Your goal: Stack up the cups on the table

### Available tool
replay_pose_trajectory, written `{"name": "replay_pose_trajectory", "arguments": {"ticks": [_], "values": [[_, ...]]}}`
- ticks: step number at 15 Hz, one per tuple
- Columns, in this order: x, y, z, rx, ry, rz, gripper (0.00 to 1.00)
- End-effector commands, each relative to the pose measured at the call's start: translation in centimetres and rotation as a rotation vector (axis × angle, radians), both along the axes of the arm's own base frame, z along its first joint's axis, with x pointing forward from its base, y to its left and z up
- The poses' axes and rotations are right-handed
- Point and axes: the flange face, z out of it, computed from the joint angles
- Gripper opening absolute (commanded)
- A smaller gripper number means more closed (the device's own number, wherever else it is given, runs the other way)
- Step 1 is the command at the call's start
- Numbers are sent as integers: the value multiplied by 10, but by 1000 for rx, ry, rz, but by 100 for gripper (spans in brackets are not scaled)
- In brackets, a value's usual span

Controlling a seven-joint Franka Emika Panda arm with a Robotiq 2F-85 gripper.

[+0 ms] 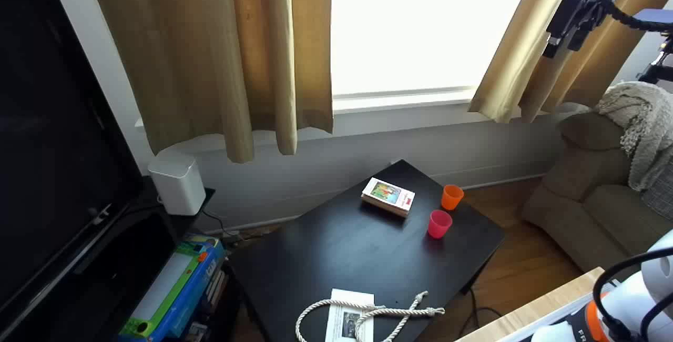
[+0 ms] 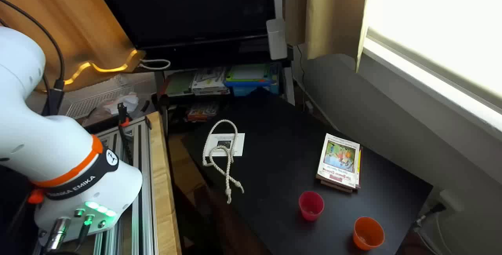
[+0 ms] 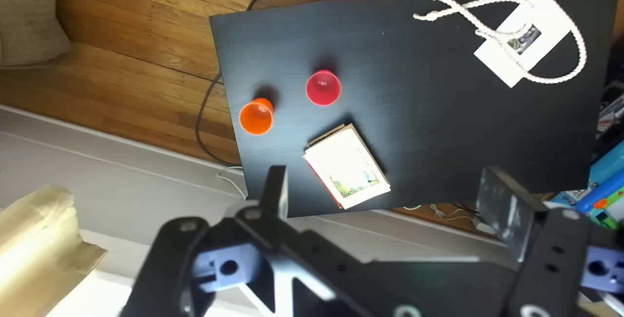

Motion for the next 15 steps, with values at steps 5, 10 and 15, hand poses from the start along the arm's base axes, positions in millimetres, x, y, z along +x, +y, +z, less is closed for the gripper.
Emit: {"name": "replay_pose_trajectory", "arguments": {"ticks": [5,10,15], "values": [[0,0,1,0,0,0,100],[24,10,-34,-24,28,-22,100],[64,49,-121,-48,-22,-149,100]]}}
